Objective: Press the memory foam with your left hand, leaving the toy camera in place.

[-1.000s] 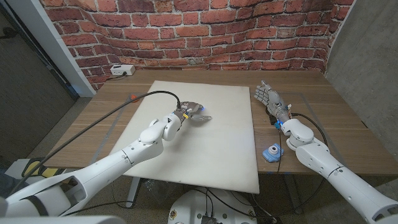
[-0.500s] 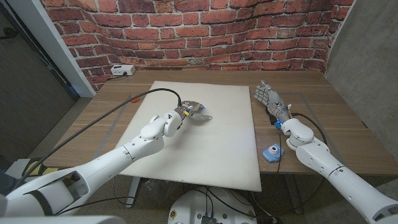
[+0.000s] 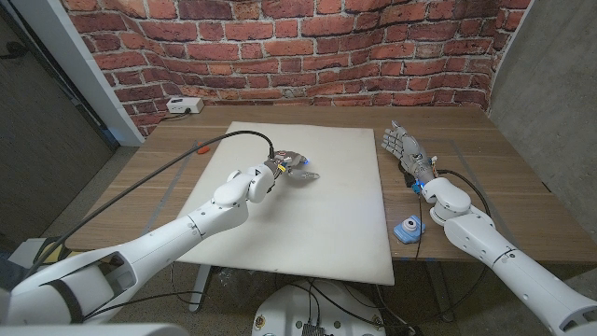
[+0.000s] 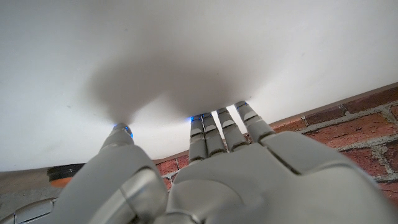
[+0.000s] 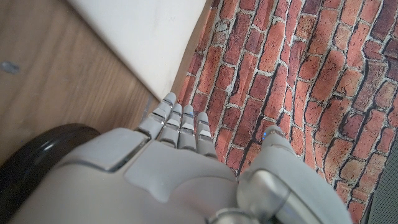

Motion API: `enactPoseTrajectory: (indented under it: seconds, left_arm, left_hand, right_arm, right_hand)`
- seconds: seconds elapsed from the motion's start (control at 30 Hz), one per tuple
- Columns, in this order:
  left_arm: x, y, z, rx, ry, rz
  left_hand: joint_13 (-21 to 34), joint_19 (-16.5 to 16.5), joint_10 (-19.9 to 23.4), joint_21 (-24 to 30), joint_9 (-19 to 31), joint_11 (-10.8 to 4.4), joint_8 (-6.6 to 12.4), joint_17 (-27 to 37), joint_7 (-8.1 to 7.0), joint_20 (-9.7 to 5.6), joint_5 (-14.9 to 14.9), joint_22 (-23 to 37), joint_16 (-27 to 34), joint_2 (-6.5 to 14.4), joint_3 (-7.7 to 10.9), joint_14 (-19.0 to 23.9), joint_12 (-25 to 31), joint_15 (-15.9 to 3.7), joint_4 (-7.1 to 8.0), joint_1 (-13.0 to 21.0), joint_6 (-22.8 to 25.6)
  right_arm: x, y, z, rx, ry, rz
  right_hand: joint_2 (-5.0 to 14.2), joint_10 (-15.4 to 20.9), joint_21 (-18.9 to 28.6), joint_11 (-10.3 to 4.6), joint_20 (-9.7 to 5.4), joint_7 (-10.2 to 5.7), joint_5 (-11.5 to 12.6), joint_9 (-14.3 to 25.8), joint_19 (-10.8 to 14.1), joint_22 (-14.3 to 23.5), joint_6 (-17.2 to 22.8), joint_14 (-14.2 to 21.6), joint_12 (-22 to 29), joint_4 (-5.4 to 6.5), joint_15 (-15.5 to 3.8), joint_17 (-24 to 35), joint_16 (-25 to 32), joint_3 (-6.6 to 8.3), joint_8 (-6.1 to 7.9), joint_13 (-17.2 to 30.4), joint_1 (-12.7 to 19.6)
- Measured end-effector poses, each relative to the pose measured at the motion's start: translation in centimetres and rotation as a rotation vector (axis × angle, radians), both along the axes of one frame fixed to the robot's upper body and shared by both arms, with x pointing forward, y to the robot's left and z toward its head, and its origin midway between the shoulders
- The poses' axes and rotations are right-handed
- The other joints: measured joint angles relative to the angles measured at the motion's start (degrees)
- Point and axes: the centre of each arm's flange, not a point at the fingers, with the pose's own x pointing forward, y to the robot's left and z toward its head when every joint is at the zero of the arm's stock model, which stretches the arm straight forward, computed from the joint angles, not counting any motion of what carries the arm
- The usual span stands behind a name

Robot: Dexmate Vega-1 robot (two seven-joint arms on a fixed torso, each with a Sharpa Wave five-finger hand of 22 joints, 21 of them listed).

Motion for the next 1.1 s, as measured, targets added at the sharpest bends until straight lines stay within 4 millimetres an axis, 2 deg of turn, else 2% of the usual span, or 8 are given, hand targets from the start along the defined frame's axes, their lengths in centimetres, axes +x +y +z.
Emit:
enactPoseTrajectory:
  seconds: [0.33,0.93,1.1]
  left_arm:
    - [0.0,0.2,0.2,0.004,-0.006,0.005]
    - [-1.3,0.5,0.7,-0.027,-0.035,0.022]
    - [-1.6,0.6,1.1,-0.048,-0.07,0.023]
  left_hand:
    - [0.0,0.0,0.0,-0.1,0.0,-0.01,-0.11,0.0,-0.1,-0.01,0.0,0.0,-0.1,0.2,0.0,0.3,0.0,-0.3,0.0,0.2,0.1]
    - [0.1,0.0,0.5,0.5,0.1,-0.04,0.18,0.3,-0.49,-0.01,0.0,0.2,0.4,0.7,0.0,0.3,0.4,-0.31,0.0,0.7,0.9]
    - [0.2,0.3,2.3,0.3,0.3,-0.35,0.23,0.2,0.44,-0.31,0.0,0.2,0.2,0.7,0.0,0.7,0.9,-0.5,0.0,0.7,1.8]
  right_arm:
    - [0.0,0.0,0.0,0.0,-0.001,0.002]
    - [-0.5,-0.1,0.3,0.01,-0.034,0.006]
    - [-0.6,-0.2,0.3,0.01,-0.044,0.007]
  right_hand:
    - [0.0,0.0,0.0,0.0,0.21,0.0,0.0,0.0,0.2,0.0,0.0,0.0,0.0,0.0,0.0,0.0,0.0,0.0,0.0,0.0,0.0]
    - [0.21,0.3,0.0,-0.31,0.12,0.0,0.0,0.0,0.9,0.0,0.0,0.4,0.0,-0.24,0.18,0.0,0.0,-0.25,0.0,0.0,-0.2]
    - [0.21,0.3,0.0,-0.31,0.12,-0.21,0.0,0.0,0.9,0.0,0.2,0.4,0.0,-0.24,0.17,0.0,0.0,-0.24,0.0,0.0,-0.2]
